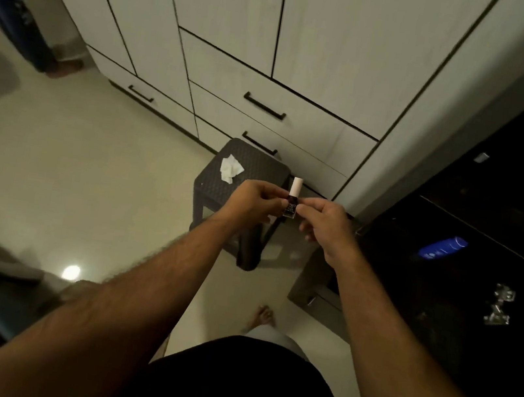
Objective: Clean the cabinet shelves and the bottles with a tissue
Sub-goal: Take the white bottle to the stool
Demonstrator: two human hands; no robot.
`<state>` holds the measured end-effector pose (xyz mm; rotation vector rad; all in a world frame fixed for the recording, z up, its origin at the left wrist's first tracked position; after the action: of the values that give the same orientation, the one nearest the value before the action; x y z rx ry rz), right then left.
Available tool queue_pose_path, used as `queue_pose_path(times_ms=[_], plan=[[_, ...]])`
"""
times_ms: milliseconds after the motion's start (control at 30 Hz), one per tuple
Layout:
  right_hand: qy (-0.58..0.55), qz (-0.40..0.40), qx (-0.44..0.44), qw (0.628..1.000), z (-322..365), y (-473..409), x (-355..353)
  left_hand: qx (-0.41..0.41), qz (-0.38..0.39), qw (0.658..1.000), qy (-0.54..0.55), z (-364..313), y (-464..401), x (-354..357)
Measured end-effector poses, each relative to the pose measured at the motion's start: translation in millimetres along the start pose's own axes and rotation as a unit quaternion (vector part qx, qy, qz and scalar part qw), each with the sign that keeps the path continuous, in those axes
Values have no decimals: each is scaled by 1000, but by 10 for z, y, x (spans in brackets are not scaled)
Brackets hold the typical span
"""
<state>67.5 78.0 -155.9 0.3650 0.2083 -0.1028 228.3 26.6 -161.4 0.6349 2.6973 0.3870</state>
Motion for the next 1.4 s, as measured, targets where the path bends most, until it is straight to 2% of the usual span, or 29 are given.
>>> queue_pose_path(times_ms=[300,633,767,967,1167,1400], plan=[[-2,36,20,999,112,-754,286,-27,-35,999,0,72,-467,-453],[-3,19,56,998,187,-1452,545,-59,-37,998,4,179,-1096,-800],[-14,-6,76,997,146,-1759,750,-79,-12,997,3,324,-1426,-1017],[-29,-61,137,988,32,-2179,1122,-84,19,996,-3,672,-1896,-1286],[-60,-130,199,970,-324,-2629,1410,-127,31,991,21,1232,-2375,-1313],[-47,-140,245,958,-1057,-3080,1618,-163,34,986,0,1981,-2869,-1119]])
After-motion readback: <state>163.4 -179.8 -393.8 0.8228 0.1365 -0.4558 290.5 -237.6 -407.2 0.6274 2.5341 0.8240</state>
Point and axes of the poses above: each hand's wrist, its own y-axis away from the middle knuckle, its own x-axis out of the palm, z = x × y, the point moved 1 cm from there along -y, towards the middle knuckle
